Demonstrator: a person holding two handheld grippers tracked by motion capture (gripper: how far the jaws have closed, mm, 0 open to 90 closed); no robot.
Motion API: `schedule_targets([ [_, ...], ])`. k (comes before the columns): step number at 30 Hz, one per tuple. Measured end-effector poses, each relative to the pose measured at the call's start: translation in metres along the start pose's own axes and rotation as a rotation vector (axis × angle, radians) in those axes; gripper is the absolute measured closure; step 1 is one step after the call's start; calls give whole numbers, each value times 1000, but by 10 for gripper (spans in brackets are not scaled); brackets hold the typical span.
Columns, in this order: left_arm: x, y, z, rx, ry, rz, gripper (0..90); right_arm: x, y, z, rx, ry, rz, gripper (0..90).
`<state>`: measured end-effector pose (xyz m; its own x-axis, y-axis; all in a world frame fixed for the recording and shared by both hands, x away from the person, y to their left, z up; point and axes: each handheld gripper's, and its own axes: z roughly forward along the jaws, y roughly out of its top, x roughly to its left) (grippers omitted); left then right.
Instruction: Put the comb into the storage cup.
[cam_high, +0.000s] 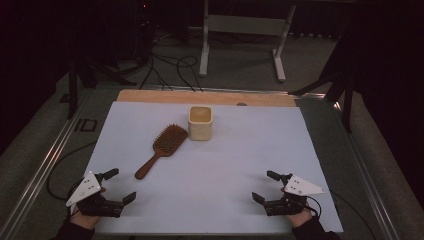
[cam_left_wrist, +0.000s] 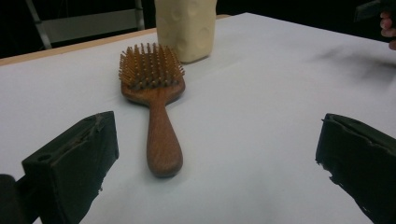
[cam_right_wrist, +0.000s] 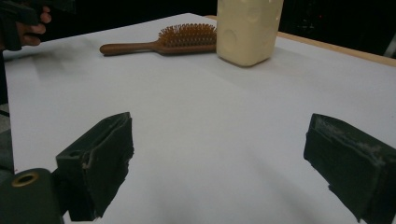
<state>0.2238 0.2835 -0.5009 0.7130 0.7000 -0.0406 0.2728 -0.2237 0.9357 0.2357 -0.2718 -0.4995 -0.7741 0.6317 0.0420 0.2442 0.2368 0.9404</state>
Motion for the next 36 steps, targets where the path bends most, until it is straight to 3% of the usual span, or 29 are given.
schedule_targets([
  [8,2,1,-1,-3,9,-27,1,1,0,1,1,1,-13,81],
  [19,-1,9,-5,6,0,-17,0,5,3,1,-6,-15,-36,82],
  [32,1,33,-9,28,17,-19,0,6,5,-1,-17,-34,-36,82],
  [36,1,40,-7,55,23,1,0,7,6,-1,-22,-31,-29,82],
])
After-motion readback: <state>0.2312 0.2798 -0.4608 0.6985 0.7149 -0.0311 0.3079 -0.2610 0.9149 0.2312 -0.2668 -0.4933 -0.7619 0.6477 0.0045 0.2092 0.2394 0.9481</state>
